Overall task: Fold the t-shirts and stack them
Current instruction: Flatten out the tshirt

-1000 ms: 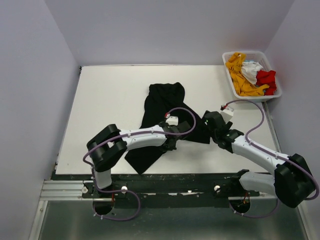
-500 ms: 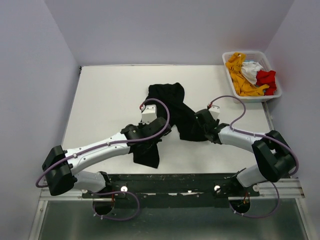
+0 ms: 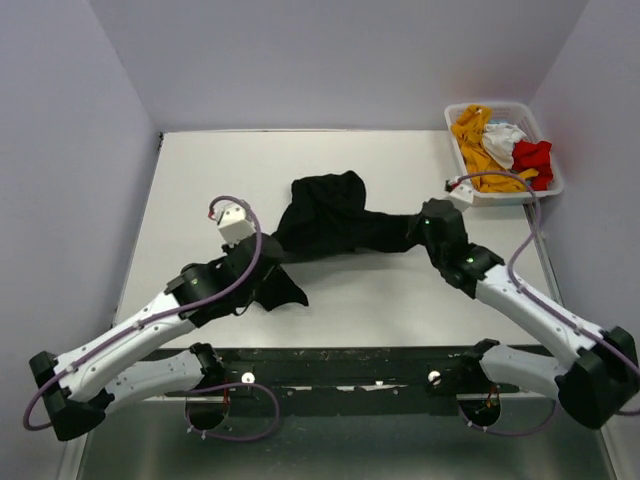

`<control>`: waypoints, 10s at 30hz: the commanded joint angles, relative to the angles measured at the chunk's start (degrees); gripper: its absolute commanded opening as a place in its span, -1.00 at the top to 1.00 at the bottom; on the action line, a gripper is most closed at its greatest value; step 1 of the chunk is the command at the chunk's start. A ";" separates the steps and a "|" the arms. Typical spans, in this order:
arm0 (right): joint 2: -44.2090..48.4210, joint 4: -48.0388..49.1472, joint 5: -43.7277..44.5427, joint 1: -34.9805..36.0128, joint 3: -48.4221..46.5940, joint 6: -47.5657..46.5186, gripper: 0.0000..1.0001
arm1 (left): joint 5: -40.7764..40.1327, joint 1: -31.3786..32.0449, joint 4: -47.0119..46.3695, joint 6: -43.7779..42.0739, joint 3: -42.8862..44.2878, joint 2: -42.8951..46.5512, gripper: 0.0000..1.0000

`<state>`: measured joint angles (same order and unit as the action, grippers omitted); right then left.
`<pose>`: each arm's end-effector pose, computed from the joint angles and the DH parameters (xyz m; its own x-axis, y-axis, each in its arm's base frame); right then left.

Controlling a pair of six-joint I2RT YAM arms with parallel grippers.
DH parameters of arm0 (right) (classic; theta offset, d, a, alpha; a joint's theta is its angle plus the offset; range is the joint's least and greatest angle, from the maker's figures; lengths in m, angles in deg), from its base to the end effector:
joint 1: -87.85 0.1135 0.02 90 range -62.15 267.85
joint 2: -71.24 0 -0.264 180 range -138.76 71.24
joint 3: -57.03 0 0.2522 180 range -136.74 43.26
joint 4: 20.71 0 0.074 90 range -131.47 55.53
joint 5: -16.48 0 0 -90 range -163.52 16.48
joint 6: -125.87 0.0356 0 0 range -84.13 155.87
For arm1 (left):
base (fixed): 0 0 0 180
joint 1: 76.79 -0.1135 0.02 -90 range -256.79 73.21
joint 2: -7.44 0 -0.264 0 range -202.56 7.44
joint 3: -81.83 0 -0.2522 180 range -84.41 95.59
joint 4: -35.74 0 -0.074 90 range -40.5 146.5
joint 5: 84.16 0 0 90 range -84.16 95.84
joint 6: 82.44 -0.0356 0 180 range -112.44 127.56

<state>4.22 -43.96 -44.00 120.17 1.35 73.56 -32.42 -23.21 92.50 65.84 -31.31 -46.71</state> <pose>0.2212 0.1192 0.2474 -0.4545 0.3420 -0.8225 0.1964 0.9391 0.2820 0.1274 -0.1355 0.3121 -0.5297 -0.4070 -0.7441 -0.1579 0.9093 -0.3850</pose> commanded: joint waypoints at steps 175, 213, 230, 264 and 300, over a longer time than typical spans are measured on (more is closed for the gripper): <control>14.38 -39.54 -17.30 -10.34 -0.79 7.76 0.90 | 2.74 -19.94 19.01 12.64 -13.24 3.72 1.00; -17.72 1.47 -21.68 -10.34 -11.28 -2.60 -1.00 | 26.25 -28.38 -21.77 -1.86 -16.73 -3.76 -0.97; -24.33 -4.05 -13.26 -12.01 -0.88 8.14 -1.00 | 28.23 -32.05 -17.24 0.25 -16.61 -18.89 -0.97; -71.58 -14.71 -18.91 -18.87 -76.17 -29.58 -1.00 | 32.72 -35.34 -21.55 -9.30 -11.91 -23.76 -0.97; -20.36 3.45 -24.11 6.20 -8.51 -15.15 0.59 | 33.65 -35.91 -18.52 -8.71 -14.86 -10.86 -0.97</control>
<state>-21.53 -41.56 -71.04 116.63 -20.48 47.81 1.00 -58.83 74.34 57.68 -46.83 -58.95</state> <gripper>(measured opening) 0.161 0.983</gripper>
